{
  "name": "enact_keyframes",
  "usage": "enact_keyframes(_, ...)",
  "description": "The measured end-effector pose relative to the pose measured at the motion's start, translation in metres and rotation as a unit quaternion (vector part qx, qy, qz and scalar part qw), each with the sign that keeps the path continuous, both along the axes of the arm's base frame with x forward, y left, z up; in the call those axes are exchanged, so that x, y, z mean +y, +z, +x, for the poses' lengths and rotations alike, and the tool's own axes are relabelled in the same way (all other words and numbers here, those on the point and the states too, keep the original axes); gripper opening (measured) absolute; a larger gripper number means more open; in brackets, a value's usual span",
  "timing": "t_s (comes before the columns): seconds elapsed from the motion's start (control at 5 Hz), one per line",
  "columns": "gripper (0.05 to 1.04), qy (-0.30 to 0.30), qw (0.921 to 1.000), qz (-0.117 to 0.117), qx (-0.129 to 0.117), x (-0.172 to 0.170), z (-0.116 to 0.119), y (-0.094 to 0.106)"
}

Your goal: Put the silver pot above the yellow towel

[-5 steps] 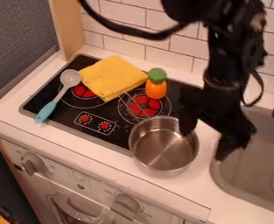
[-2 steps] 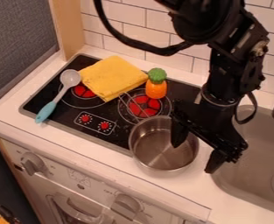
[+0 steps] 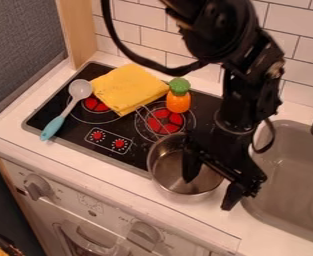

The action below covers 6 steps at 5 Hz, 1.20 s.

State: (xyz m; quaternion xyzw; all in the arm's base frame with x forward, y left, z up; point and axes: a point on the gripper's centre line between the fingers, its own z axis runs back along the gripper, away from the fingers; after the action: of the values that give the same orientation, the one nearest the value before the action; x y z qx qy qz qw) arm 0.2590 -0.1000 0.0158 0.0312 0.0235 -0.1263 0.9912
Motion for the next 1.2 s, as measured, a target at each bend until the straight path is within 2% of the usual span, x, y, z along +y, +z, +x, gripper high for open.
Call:
enact_keyframes(0.2,0.94,0.006,1.0,-0.006,0.002,0.002,0.0,-0.004)
enact_keyframes(0.4,0.65,-0.002,0.9999,-0.012,0.0,0.002,-0.004,-0.009)
enact_keyframes(0.6,0.368,-0.026,0.9992,-0.028,-0.007,0.0,-0.007,-0.01)
enact_keyframes(0.8,0.163,-0.066,0.9956,-0.061,-0.029,-0.002,-0.006,-0.006)
enact_keyframes(1.0,0.084,-0.074,0.9943,-0.051,-0.058,-0.009,-0.008,0.007)
enact_keyframes(1.2,0.078,-0.052,0.9944,-0.054,-0.074,-0.015,-0.009,0.02)
